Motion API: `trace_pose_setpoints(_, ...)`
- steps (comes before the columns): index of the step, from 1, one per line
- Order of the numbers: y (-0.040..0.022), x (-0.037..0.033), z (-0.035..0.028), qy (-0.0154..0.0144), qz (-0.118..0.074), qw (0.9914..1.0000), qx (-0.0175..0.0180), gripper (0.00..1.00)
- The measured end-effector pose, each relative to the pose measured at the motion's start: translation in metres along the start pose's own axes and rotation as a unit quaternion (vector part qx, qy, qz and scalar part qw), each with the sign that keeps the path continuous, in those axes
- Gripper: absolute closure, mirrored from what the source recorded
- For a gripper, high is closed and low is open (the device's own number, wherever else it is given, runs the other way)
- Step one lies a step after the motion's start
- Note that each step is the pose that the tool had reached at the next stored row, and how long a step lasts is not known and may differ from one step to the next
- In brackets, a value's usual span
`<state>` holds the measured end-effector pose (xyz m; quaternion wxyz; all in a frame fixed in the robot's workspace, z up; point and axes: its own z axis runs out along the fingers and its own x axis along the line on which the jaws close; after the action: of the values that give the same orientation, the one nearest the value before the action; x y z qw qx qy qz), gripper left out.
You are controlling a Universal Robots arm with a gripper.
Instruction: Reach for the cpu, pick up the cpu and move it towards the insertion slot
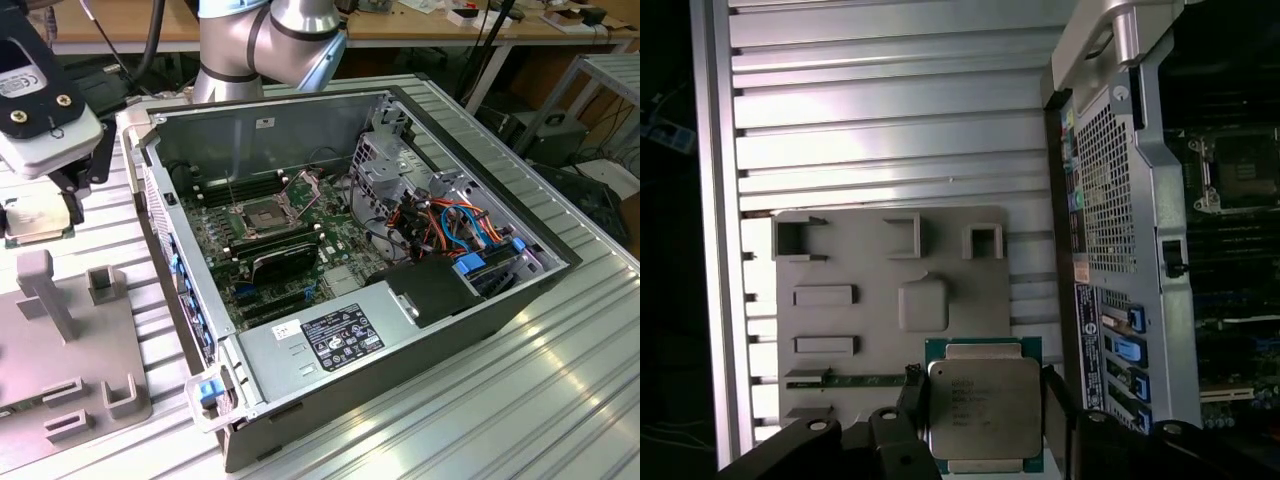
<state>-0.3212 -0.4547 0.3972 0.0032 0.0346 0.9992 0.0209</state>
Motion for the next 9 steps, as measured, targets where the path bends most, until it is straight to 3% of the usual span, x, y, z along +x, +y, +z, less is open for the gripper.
trace_pose_setpoints(9,0.0014,-0.0203,0.0002,0.0,0.0,1.0,0.0,0.45)
